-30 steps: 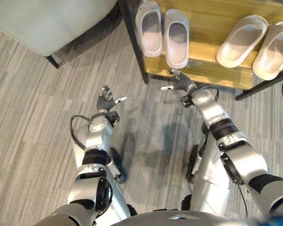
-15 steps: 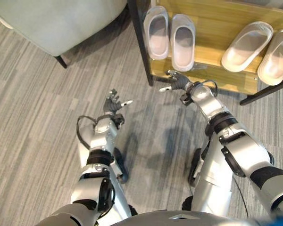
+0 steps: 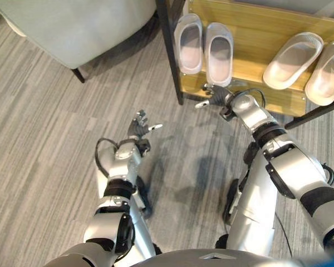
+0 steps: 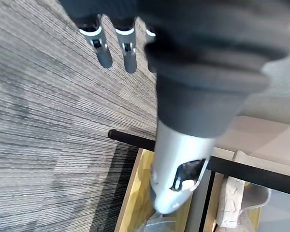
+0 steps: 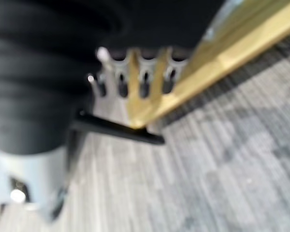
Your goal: Arrange the slippers neatly on the shoe rack.
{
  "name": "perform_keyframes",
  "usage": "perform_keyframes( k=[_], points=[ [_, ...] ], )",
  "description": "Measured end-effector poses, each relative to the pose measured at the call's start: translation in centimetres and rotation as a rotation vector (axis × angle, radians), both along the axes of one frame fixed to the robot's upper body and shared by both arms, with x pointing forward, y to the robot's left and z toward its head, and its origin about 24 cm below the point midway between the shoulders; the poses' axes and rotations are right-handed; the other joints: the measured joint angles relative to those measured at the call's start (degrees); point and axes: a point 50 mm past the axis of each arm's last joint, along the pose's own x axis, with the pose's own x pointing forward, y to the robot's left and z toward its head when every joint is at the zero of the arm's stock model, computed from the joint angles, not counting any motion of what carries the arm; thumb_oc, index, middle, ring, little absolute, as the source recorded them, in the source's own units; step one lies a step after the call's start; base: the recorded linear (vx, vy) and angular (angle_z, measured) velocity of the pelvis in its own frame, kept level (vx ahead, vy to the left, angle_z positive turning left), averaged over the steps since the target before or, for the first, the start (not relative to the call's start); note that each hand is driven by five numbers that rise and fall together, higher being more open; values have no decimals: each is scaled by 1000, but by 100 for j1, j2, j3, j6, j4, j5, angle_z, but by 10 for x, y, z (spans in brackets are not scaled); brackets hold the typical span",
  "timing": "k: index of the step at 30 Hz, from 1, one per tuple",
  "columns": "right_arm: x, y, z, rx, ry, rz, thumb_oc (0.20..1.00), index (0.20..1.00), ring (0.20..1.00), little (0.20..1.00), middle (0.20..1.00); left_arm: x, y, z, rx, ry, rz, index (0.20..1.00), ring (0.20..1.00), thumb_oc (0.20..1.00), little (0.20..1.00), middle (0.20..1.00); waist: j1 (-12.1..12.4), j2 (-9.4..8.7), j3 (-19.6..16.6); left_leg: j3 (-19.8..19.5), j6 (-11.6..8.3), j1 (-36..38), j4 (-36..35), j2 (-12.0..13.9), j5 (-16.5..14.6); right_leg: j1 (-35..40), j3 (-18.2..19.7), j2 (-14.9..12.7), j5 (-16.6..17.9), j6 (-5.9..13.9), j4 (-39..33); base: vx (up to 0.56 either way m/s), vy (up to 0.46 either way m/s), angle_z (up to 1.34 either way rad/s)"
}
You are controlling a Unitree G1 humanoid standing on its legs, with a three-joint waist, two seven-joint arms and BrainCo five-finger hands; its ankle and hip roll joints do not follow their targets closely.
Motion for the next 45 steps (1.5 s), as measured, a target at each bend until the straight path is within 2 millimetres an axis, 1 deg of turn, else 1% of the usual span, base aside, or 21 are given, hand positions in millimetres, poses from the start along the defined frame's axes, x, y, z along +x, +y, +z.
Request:
perform_keyframes(
  k=[3, 7, 9, 10, 15, 22, 28, 31, 39, 43, 45],
  points=[
    [1, -3, -3, -34, 23, -8, 1000, 1000, 1000, 1000, 1000, 0, -1, 0, 16, 4, -7, 1000, 1000, 1000, 1000, 1000, 23, -1, 1, -8, -15, -8, 13, -11, 10, -22, 7, -15, -3, -8, 28, 11, -6, 0],
    [3, -14, -2, -85, 31, -21, 1000, 1000, 1000, 1000, 1000, 0, -2, 0, 35, 7, -18, 1000, 1000, 1000, 1000, 1000, 53, -1, 1, -6, -2, -27, 11, -28, 24, -26, 8, -63, -6, -10, 39, 16, -19, 3],
    [4, -18, 2, -114, 21, -24, 1000, 1000, 1000, 1000, 1000, 1, -2, 1, 36, 6, -21, 1000, 1000, 1000, 1000, 1000, 73, 0, 1, -3, 13, -48, 3, -43, 37, -34, 7, -106, -8, -15, 47, 14, -27, 8],
    [5, -21, 7, -161, 0, -22, 1000, 1000, 1000, 1000, 1000, 2, -4, 2, 36, 7, -27, 1000, 1000, 1000, 1000, 1000, 99, -1, 1, 0, 17, -72, -6, -62, 54, -55, 8, -120, -13, -29, 47, 15, -27, 7],
    [9, -25, 17, -276, -42, -32, 1000, 1000, 1000, 1000, 1000, 4, -4, 6, 35, -3, -28, 1000, 1000, 1000, 1000, 1000, 123, -3, 2, 2, 10, -113, -9, -106, 68, -93, 11, -161, -16, -36, 57, 4, -3, 2],
    [10, -27, 19, -294, -66, -50, 1000, 1000, 1000, 1000, 1000, 7, -8, 11, 38, -21, -57, 1000, 1000, 1000, 1000, 1000, 155, -16, 9, 7, 41, -168, -5, -113, 87, -118, 10, -231, -16, -36, 57, 2, 4, 2],
    [12, -34, 29, -314, -105, -83, 1000, 1000, 1000, 1000, 1000, 7, -9, 14, 38, -32, -68, 1000, 1000, 1000, 1000, 1000, 157, -29, 16, 24, 53, -177, -9, -144, 93, -120, 10, -297, -16, -36, 53, 2, 2, 1],
    [12, -38, 30, -323, -116, -88, 1000, 1000, 1000, 1000, 1000, 7, -9, 15, 50, -34, -79, 1000, 1000, 1000, 1000, 1000, 157, -44, 24, 28, 54, -183, -6, -157, 94, -120, 14, -309, -16, -36, 53, -1, 2, 1],
    [12, -35, 30, -314, -123, -76, 1000, 1000, 1000, 1000, 1000, 7, -9, 16, 71, -31, -81, 1000, 1000, 1000, 1000, 1000, 146, -60, 33, 27, 57, -182, 10, -158, 94, -122, 19, -308, -16, -35, 54, -4, 5, 0],
    [9, -22, 26, -298, -140, -12, 1000, 1000, 1000, 1000, 1000, 7, -9, 16, 71, -29, -81, 1000, 1000, 1000, 1000, 1000, 139, -69, 38, 15, 57, -177, 25, -156, 95, -119, 18, -308, -16, -36, 64, -8, 5, 0],
    [5, -13, 18, -272, -139, 42, 1000, 1000, 1000, 1000, 1000, 7, -9, 16, 71, -30, -77, 1000, 1000, 1000, 1000, 1000, 136, -81, 44, 13, 57, -168, 33, -154, 94, -112, 20, -304, -16, -36, 65, -17, 9, 0]
  ],
)
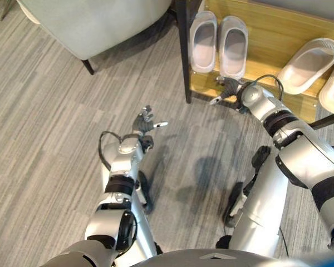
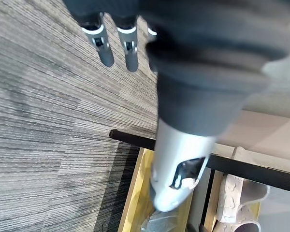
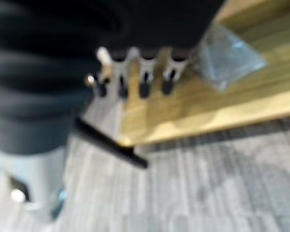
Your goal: Arrange the slippers neatly on the shoe rack.
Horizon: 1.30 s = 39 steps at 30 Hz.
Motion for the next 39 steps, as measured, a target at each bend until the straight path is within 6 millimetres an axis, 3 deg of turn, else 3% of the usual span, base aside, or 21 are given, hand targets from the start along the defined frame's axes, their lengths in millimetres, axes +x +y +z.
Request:
perform_keyframes(
  k=[3, 7, 13, 21, 27, 31, 39],
  points=[
    [-6, 9, -13, 17, 31, 50, 1000, 1000, 1000, 1000, 1000, 1, 0, 1, 1, -3, 10, 1000, 1000, 1000, 1000, 1000, -1, -13, 7, -3, 0, 1, 3, 2, 0, -2, 1, 5, 0, 0, 3, -23, 13, -1],
    [-21, 22, -48, 57, 97, 95, 1000, 1000, 1000, 1000, 1000, 1, 2, 2, 6, -3, 34, 1000, 1000, 1000, 1000, 1000, -13, -35, 20, -25, -1, 9, 32, 12, -1, 11, -2, 26, 0, 0, 18, -8, 5, 0],
    [-32, 25, -68, 41, 119, 122, 1000, 1000, 1000, 1000, 1000, 2, 4, 3, 7, -10, 48, 1000, 1000, 1000, 1000, 1000, -60, -57, 32, -45, 1, 18, 49, 52, -2, 20, -2, 77, -1, 3, 29, -6, 7, -1],
    [-41, -28, -83, 168, 24, -110, 1000, 1000, 1000, 1000, 1000, 0, 14, 3, -12, -11, 116, 1000, 1000, 1000, 1000, 1000, -208, -105, 85, -81, -18, 21, 79, 90, -13, 7, -21, 183, 0, 1, 31, -9, 10, -3],
    [-48, -65, -76, 297, -77, -285, 1000, 1000, 1000, 1000, 1000, -6, 20, -2, -19, -4, 142, 1000, 1000, 1000, 1000, 1000, -357, -116, 144, -98, -40, 48, 106, 170, -61, 8, -29, 260, 2, 5, 43, -9, 4, -6],
    [-57, -80, -85, 325, -63, -365, 1000, 1000, 1000, 1000, 1000, -9, 24, -3, -20, -5, 155, 1000, 1000, 1000, 1000, 1000, -404, -109, 188, -98, -52, 85, 106, 234, -81, 10, -31, 319, 2, 4, 42, -10, -1, -7],
    [-69, -97, -85, 428, -105, -457, 1000, 1000, 1000, 1000, 1000, -12, 28, -5, -15, -2, 166, 1000, 1000, 1000, 1000, 1000, -439, -105, 221, -108, -85, 104, 107, 288, -123, -7, -50, 389, 1, 3, 35, 1, 8, -3]
  ],
)
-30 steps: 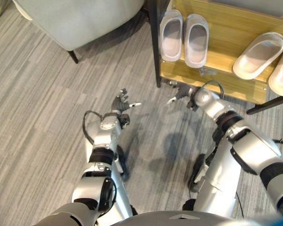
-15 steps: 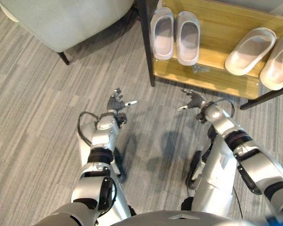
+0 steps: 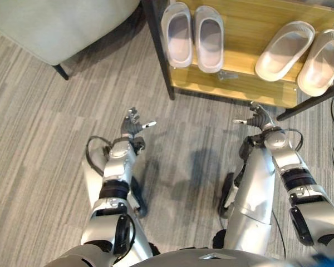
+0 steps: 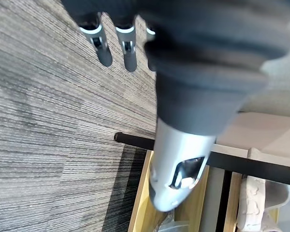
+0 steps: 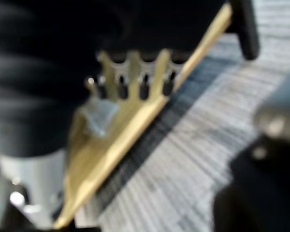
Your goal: Arrange the slippers neatly on the shoe rack.
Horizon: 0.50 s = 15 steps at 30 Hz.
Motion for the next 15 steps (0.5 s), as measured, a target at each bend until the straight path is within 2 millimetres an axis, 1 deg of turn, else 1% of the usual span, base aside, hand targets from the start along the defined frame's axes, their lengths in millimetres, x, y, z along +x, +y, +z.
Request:
perform_keyframes(
  k=[1, 2, 5, 7, 8, 10, 12, 13, 15],
  points=[
    [-5, -5, 1, 36, -22, -24, 1000, 1000, 1000, 1000, 1000, -1, 2, 1, 6, -8, 4, 1000, 1000, 1000, 1000, 1000, -20, -1, -1, 4, 0, 13, 0, 32, -23, 7, -8, 7, 1, 0, -17, -5, 28, -6],
    [-5, -8, 3, 44, -30, -38, 1000, 1000, 1000, 1000, 1000, -2, 2, 1, 9, -7, 5, 1000, 1000, 1000, 1000, 1000, -30, -3, 0, 11, 3, 17, 1, 37, -30, 11, -10, 9, 1, 0, -27, -6, 44, -6],
    [-13, -24, 0, 64, -30, -105, 1000, 1000, 1000, 1000, 1000, -2, 5, 2, 9, -12, 14, 1000, 1000, 1000, 1000, 1000, -22, -9, -2, 17, 12, 19, -4, 76, -48, 17, -24, 15, 1, 1, -50, 12, 51, -3],
    [-23, -36, -2, 72, -35, -153, 1000, 1000, 1000, 1000, 1000, -3, 9, 2, 1, -14, 36, 1000, 1000, 1000, 1000, 1000, -34, -28, -13, 8, 3, 30, -12, 123, -85, 27, -67, 50, 0, 1, -88, 17, 44, -12],
    [-27, -39, -5, 70, -23, -165, 1000, 1000, 1000, 1000, 1000, -4, 12, 2, 0, -13, 51, 1000, 1000, 1000, 1000, 1000, -25, -56, -30, 11, 0, 45, -30, 173, -107, 27, -87, 97, 1, 4, -111, 4, 20, -15],
    [-33, -43, -14, 65, 12, -180, 1000, 1000, 1000, 1000, 1000, -5, 16, 2, 2, -11, 75, 1000, 1000, 1000, 1000, 1000, -38, -114, -65, 29, -37, 83, -68, 183, -127, 34, -105, 112, 5, 9, -148, -1, 44, -11],
    [-49, -47, -30, 57, 66, -197, 1000, 1000, 1000, 1000, 1000, -6, 19, 3, 4, -20, 92, 1000, 1000, 1000, 1000, 1000, -44, -130, -77, 65, -42, 101, -163, 237, -128, 52, -180, 128, 11, 19, -257, -12, 53, -10],
    [-57, -49, -36, 58, 85, -204, 1000, 1000, 1000, 1000, 1000, -7, 24, 3, 3, -22, 110, 1000, 1000, 1000, 1000, 1000, -76, -126, -80, 73, -52, 124, -220, 264, -124, 111, -246, 126, 15, 28, -326, -7, 46, -8],
    [-61, -51, -41, 57, 106, -214, 1000, 1000, 1000, 1000, 1000, -8, 27, 3, 2, -29, 120, 1000, 1000, 1000, 1000, 1000, -108, -151, -98, 58, -39, 137, -223, 266, -143, 136, -272, 130, 15, 27, -351, 5, 50, -5]
  ],
)
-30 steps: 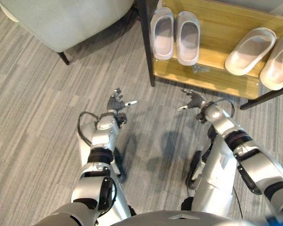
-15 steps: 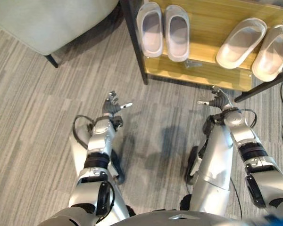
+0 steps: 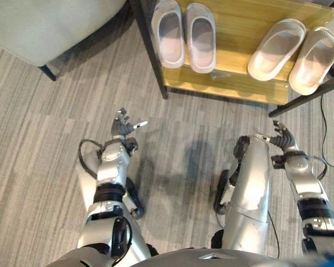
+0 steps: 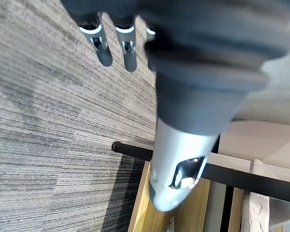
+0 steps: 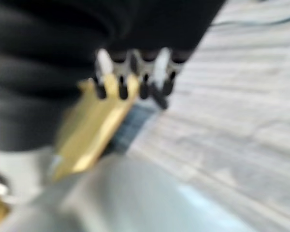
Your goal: Arrange the slippers neatly on the shoe rack.
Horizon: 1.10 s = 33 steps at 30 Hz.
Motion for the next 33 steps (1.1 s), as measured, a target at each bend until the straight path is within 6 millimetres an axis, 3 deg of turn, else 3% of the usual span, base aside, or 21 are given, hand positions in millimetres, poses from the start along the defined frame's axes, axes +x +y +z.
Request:
perform_keyframes(
  k=[2, 6, 8, 9, 10, 12, 16, 21, 22, 24, 29, 33],
  points=[
    [-5, 2, 2, -6, -6, 19, 1000, 1000, 1000, 1000, 1000, -1, 4, 1, -22, -8, 13, 1000, 1000, 1000, 1000, 1000, -50, 21, -63, 97, 25, 1, -205, 16, -16, 19, -98, -8, 28, 46, -240, -10, 54, -3],
    [-25, -3, -18, 0, 71, 3, 1000, 1000, 1000, 1000, 1000, -4, 8, -1, -30, -12, 32, 1000, 1000, 1000, 1000, 1000, -61, 37, -438, 381, 46, 145, -749, 83, 56, 136, -346, -35, 172, 66, -833, -78, 27, -8],
    [-34, -2, -30, 4, 120, 8, 1000, 1000, 1000, 1000, 1000, -5, 9, 1, -24, -33, 37, 1000, 1000, 1000, 1000, 1000, -69, 183, -907, 689, 97, 140, -1648, 90, 381, 198, -743, -58, 552, 66, -1759, -110, 24, -9],
    [-36, -2, -32, 11, 128, 3, 1000, 1000, 1000, 1000, 1000, -3, 8, 5, -19, -52, 31, 1000, 1000, 1000, 1000, 1000, -40, 212, -932, 757, 216, 234, -1906, 53, 497, 377, -897, -34, 636, -5, -2047, -76, 18, -2],
    [-39, -1, -37, 11, 148, 3, 1000, 1000, 1000, 1000, 1000, -2, 7, 8, -17, -66, 29, 1000, 1000, 1000, 1000, 1000, -34, 239, -980, 784, 186, 312, -2128, 65, 561, 501, -1001, -46, 682, -6, -2282, -36, 6, -1],
    [-39, 3, -43, 0, 157, 19, 1000, 1000, 1000, 1000, 1000, -4, 4, 18, 4, -151, 24, 1000, 1000, 1000, 1000, 1000, -30, 357, -1406, 888, 204, 371, -2660, 81, 708, 741, -1317, -49, 829, 40, -2859, -5, -7, 2],
    [-30, 6, -39, -6, 104, 13, 1000, 1000, 1000, 1000, 1000, -1, 1, 25, 15, -197, 17, 1000, 1000, 1000, 1000, 1000, -27, 482, -1506, 1036, 251, 514, -2944, 104, 735, 984, -1477, -95, 859, 60, -3221, -28, -20, 4],
    [-28, 19, -55, -22, 152, 41, 1000, 1000, 1000, 1000, 1000, -16, -6, -12, 9, -70, -4, 1000, 1000, 1000, 1000, 1000, -9, 534, -1523, 1481, 338, 1533, -3907, 17, 933, 1928, -1789, 35, 1113, 42, -4259, -30, 0, -3],
    [-36, 23, -68, -31, 201, 49, 1000, 1000, 1000, 1000, 1000, -21, -11, -22, 9, -45, -14, 1000, 1000, 1000, 1000, 1000, -38, 562, -1592, 1643, 320, 2097, -4502, -94, 1104, 2511, -1933, 93, 1306, 126, -4892, 0, 0, 0],
    [-44, 32, -77, -65, 233, 87, 1000, 1000, 1000, 1000, 1000, -25, -13, -29, 7, -28, 0, 1000, 1000, 1000, 1000, 1000, -64, 573, -1727, 1776, 340, 2608, -5084, -131, 1278, 2996, -2019, 92, 1549, 239, -5456, 68, 10, 2],
    [-50, 44, -85, -46, 226, 125, 1000, 1000, 1000, 1000, 1000, -24, -13, -26, 21, -50, 15, 1000, 1000, 1000, 1000, 1000, -87, 512, -1769, 1874, 330, 2830, -5308, -147, 1302, 3165, -2009, 183, 1629, 275, -5705, 84, 13, -5],
    [-63, 59, -106, -62, 313, 179, 1000, 1000, 1000, 1000, 1000, -33, -20, -54, 32, 70, -12, 1000, 1000, 1000, 1000, 1000, -155, 473, -1756, 2051, 290, 3529, -5737, -162, 1372, 3677, -2020, 266, 1715, 257, -6061, 69, 27, -13]
  ],
)
